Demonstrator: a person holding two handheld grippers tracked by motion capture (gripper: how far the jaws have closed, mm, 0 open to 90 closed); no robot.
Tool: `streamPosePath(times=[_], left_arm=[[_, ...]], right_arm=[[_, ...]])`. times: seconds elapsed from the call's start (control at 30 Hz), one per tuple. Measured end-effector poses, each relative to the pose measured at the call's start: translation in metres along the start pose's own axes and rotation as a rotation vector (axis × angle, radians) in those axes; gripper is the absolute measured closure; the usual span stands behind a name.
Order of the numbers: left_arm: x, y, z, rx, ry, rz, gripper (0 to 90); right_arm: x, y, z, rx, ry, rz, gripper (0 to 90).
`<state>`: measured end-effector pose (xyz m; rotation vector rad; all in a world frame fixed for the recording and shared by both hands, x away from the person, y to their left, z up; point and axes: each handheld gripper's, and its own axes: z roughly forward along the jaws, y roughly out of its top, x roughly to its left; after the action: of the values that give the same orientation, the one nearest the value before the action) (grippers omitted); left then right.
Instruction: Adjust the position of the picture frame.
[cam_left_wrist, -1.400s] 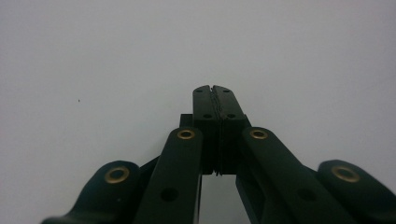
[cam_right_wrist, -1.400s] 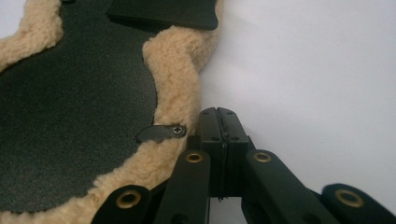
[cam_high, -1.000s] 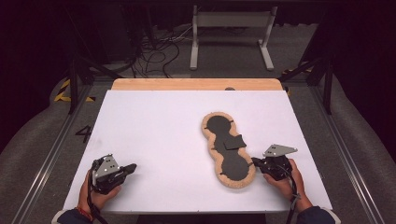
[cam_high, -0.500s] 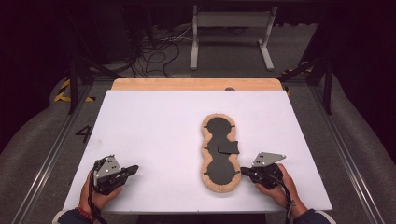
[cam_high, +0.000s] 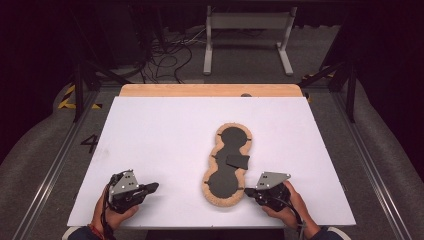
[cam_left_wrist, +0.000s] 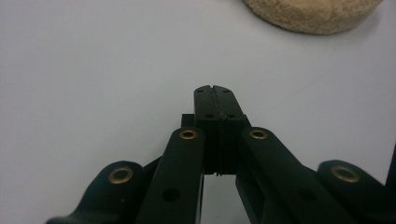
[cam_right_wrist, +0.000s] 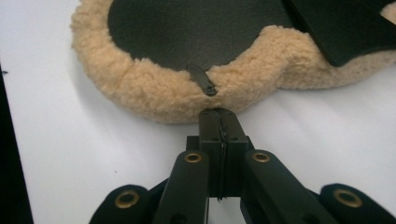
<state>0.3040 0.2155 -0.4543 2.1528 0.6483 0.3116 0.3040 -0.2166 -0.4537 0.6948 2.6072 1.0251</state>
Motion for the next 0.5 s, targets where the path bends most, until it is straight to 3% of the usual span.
streamPosePath(times=[0.17, 0.5], left_arm=[[-0.005, 0.006, 0.009, 0.021, -0.016, 0.009, 90.0], [-0.015, 0.011, 0.021, 0.058, -0.034, 0.001, 90.0]], right_arm=[[0.014, 0.009, 0.008, -0.013, 0.001, -0.044, 90.0], [0.023, 0.024, 0.026, -0.041, 0.024, -0.069, 90.0]])
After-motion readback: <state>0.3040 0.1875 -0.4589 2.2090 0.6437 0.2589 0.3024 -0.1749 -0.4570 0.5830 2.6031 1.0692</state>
